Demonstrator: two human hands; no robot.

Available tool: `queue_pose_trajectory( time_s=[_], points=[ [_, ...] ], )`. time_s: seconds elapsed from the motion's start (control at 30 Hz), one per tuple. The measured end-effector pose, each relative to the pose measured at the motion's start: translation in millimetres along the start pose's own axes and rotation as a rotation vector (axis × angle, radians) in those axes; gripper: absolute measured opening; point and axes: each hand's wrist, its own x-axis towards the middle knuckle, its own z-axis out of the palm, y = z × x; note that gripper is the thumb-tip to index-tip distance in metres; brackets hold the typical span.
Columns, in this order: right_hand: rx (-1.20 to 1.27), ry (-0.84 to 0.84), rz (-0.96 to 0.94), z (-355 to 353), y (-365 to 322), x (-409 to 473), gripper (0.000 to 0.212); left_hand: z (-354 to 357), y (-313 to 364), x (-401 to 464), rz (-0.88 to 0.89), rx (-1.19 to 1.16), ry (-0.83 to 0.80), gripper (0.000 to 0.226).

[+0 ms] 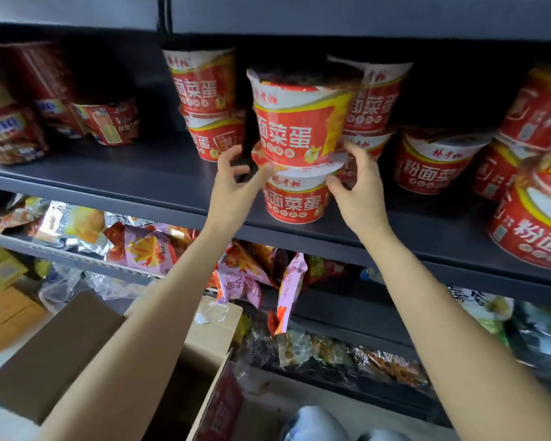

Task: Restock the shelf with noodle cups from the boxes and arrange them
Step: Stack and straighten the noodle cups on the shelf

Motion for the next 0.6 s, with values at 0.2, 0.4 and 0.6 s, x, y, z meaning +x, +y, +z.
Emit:
queue_pose_trajectory(
  time_s=[0.2,0.4,0.6],
  points=[
    [0.038,-0.011,0.047,-12.6,2.0,1.4,0.055,8.5,12.6,12.0,-0.051,-0.03,-0.092,0.066],
    [0.194,-0.131,0.08,-15.9,-10.5,11.2,0.081,9.9,-1.6,16.8,-0.03,0.065,-0.319,0.124],
    [0.01,-0.017,0.087,10.3,-23.5,31.3,0.135,42.5,-16.8,13.4,0.155,0.05,-0.195,0.135]
  ],
)
